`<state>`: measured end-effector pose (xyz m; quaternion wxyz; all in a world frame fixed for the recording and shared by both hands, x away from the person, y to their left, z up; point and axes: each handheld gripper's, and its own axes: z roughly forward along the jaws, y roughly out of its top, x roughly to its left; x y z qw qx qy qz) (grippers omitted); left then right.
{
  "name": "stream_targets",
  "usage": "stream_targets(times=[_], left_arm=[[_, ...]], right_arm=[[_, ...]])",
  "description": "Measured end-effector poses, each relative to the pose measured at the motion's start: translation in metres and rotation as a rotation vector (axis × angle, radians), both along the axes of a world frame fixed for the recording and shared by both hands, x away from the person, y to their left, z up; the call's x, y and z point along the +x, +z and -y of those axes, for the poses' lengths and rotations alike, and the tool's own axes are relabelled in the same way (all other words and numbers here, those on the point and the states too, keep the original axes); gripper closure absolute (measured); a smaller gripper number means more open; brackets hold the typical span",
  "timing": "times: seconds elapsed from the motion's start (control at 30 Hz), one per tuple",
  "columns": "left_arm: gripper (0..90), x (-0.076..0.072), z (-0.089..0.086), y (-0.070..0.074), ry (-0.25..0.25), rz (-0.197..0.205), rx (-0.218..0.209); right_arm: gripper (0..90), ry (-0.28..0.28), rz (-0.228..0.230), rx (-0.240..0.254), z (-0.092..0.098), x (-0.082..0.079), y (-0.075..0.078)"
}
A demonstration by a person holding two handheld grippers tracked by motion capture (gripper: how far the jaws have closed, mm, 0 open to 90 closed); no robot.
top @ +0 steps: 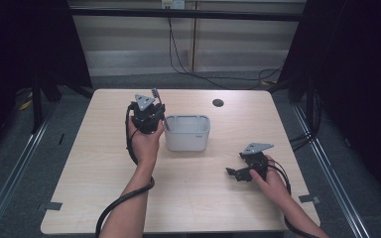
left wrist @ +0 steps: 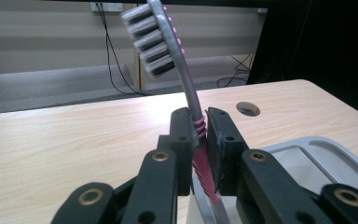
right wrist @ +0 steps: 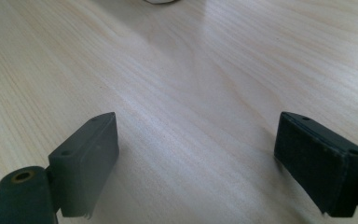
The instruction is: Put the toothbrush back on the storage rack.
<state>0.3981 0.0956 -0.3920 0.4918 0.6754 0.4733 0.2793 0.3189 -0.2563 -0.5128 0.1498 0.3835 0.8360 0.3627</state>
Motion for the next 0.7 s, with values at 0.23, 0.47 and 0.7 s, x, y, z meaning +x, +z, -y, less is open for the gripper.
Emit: stream_targets(times=[0.23,0.47,0.7], left_arm=[[80.9,-0.0004,0.0019,-0.0025,-0.007,-0.002,0.007],[81.0,0.0,0.0047,-0.0036,-0.018,-0.007,0.021],[80.9,-0.0004,0.0076,-0.0074,-0.025,-0.016,0.043]], right_arm=[[13.3,-0.001,-0.001,-0.001,0.0,-0.0001,0.0001],[13.2,0.001,0.001,0.001,0.0,0.0,-0.0001],[13.3,0.0,-0.001,0.0,0.0,-0.0002,0.0001]])
